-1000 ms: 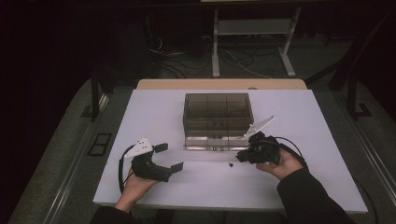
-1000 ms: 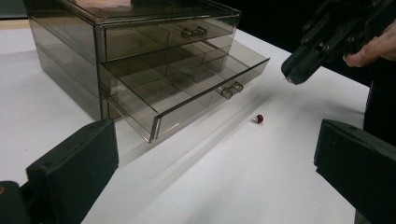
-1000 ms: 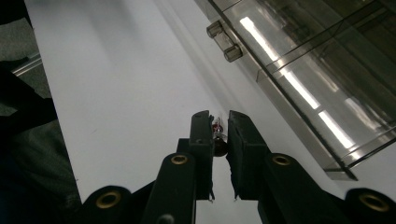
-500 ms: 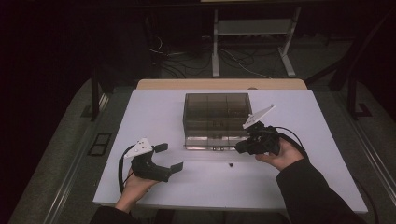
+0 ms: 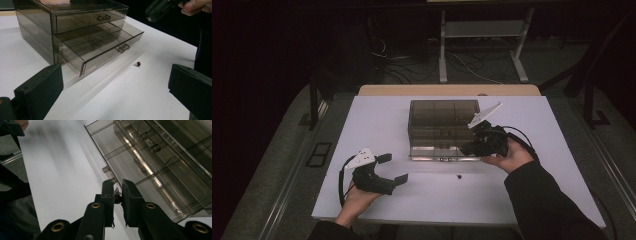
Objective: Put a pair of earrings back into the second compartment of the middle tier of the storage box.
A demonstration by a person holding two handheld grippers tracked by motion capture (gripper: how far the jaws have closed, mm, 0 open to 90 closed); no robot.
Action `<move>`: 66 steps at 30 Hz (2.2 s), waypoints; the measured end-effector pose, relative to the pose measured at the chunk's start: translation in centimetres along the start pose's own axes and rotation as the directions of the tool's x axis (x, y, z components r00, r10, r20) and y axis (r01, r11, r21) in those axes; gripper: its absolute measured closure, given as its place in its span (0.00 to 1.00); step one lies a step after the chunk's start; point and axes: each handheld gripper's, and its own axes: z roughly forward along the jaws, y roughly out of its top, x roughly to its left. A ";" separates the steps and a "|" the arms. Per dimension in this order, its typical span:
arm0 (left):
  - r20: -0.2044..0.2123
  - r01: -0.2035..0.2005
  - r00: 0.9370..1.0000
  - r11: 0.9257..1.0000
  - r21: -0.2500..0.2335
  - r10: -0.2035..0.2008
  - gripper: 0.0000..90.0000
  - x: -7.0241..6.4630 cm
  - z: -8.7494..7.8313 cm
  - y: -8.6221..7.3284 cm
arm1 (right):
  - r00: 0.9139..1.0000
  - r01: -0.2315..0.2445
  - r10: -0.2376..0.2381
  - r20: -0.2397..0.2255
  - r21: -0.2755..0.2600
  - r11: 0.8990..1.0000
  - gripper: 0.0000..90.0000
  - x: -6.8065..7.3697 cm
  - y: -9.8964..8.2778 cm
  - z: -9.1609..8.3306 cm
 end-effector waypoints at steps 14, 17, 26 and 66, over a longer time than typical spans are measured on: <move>0.001 0.001 1.000 1.000 -0.001 -0.001 0.00 0.0 0.0 0.0 | 1.000 0.005 -0.005 -0.005 -0.022 1.000 0.88 -0.4 1.6 1.3; 0.000 -0.001 1.000 1.000 -0.001 0.001 0.00 0.1 0.0 0.0 | 1.000 0.003 -0.003 -0.006 -0.026 1.000 0.88 -0.6 1.9 1.7; 0.005 0.001 1.000 1.000 0.003 -0.001 0.00 0.0 0.2 0.0 | 1.000 -0.011 0.010 -0.007 -0.053 0.999 0.88 -1.0 2.4 3.1; 0.010 -0.002 1.000 1.000 0.006 0.002 0.00 0.2 0.3 0.0 | 0.999 -0.042 0.042 -0.009 -0.024 0.999 0.77 -1.9 2.3 7.6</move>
